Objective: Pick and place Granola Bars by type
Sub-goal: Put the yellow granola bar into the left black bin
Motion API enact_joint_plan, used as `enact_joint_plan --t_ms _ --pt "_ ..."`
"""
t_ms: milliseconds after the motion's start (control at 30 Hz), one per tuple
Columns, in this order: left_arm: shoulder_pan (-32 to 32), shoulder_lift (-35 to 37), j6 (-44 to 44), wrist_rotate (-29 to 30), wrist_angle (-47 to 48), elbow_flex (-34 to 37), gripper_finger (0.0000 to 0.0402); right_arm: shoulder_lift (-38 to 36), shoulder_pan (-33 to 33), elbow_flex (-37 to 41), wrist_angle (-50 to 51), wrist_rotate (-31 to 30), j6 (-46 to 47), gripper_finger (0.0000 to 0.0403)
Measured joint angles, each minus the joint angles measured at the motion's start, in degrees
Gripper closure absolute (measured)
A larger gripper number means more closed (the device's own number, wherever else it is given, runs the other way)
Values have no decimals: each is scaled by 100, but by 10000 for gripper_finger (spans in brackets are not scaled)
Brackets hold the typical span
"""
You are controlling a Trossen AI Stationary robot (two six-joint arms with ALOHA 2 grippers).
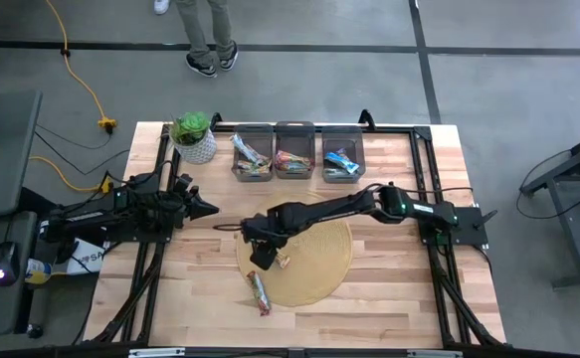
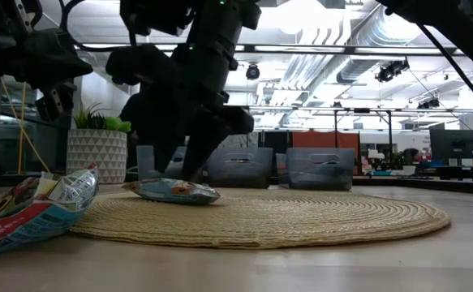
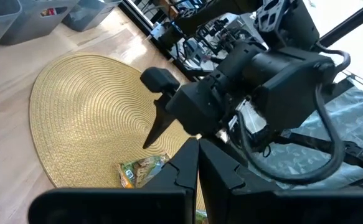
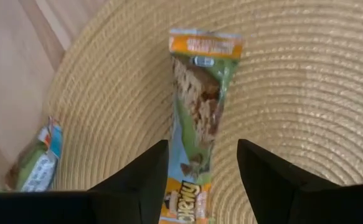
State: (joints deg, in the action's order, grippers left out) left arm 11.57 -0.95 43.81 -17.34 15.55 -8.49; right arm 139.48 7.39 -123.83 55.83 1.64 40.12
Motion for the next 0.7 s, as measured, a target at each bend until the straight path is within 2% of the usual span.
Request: enact_joint_plan --t_ms 133,500,700 --pt "0 -2 0 1 0 0 392 93 31 0 -88 193 17 225" --pt "0 -1 -2 9 3 -1 392 304 83 -2 -197 188 92 225" --pt "2 -2 -2 6 4 1 392 419 129 -28 -267 230 146 252"
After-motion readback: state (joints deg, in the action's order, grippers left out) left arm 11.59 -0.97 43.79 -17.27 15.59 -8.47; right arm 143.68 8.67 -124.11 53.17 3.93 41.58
